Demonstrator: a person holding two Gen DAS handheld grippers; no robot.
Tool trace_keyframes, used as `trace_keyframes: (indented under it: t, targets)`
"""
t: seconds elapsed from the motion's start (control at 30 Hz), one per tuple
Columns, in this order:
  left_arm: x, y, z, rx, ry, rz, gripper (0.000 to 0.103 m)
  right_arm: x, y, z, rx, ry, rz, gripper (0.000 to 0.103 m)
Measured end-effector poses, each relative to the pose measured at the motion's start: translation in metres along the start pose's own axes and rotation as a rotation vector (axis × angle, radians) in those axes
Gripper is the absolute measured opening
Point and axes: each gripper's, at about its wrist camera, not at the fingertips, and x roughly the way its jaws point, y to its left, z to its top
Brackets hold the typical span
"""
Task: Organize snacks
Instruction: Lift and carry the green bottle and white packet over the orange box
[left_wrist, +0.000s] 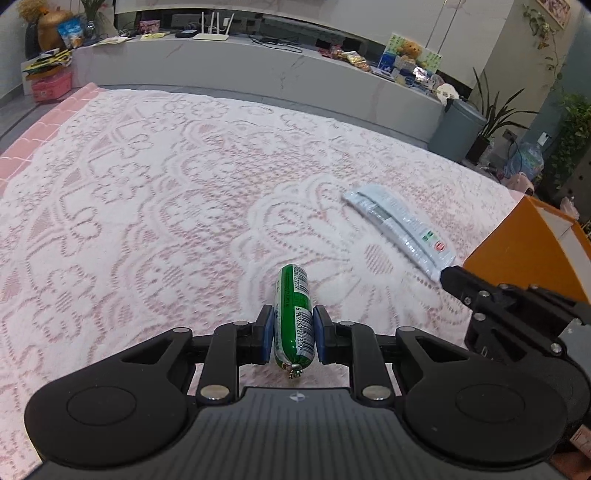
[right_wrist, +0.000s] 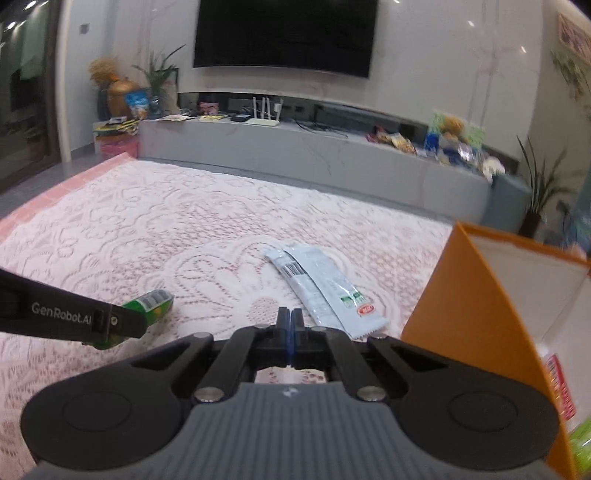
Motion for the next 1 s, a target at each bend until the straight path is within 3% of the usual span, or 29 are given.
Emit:
trace_keyframes:
  t: [0.17, 0.23, 0.3, 0.53, 0.67, 0.8, 1.0]
  targets:
    - [0.007, 0.008, 0.003, 0.018, 0.000, 0.043, 0.024, 0.011, -0.011, -0.004, 0.010, 0.087, -0.028, 0.003]
    - [0.011, 0.011, 0.005, 0.010, 0.017, 0.027, 0.024, 0.014, -0.017, -0.004, 0.018, 0.121, -0.037, 0.009]
    - [0.015, 0.014, 0.006, -0.002, 0.041, 0.012, 0.025, 0.015, -0.023, -0.001, 0.037, 0.165, -0.021, 0.023]
    - [0.023, 0.017, 0.016, 0.000, 0.079, -0.026, 0.033, 0.036, -0.037, 0.030, 0.091, 0.344, 0.084, 0.039]
    - [0.032, 0.019, 0.020, 0.014, 0.121, -0.010, 0.033, 0.064, -0.031, 0.048, -0.024, 0.437, 0.106, 0.053]
    - [0.033, 0.021, 0.027, 0.016, 0.147, -0.038, 0.025, 0.090, -0.024, 0.062, -0.170, 0.529, 0.138, 0.064]
    - [0.032, 0.025, 0.036, 0.016, 0.119, -0.065, 0.024, 0.123, -0.030, 0.082, -0.278, 0.654, 0.146, 0.073]
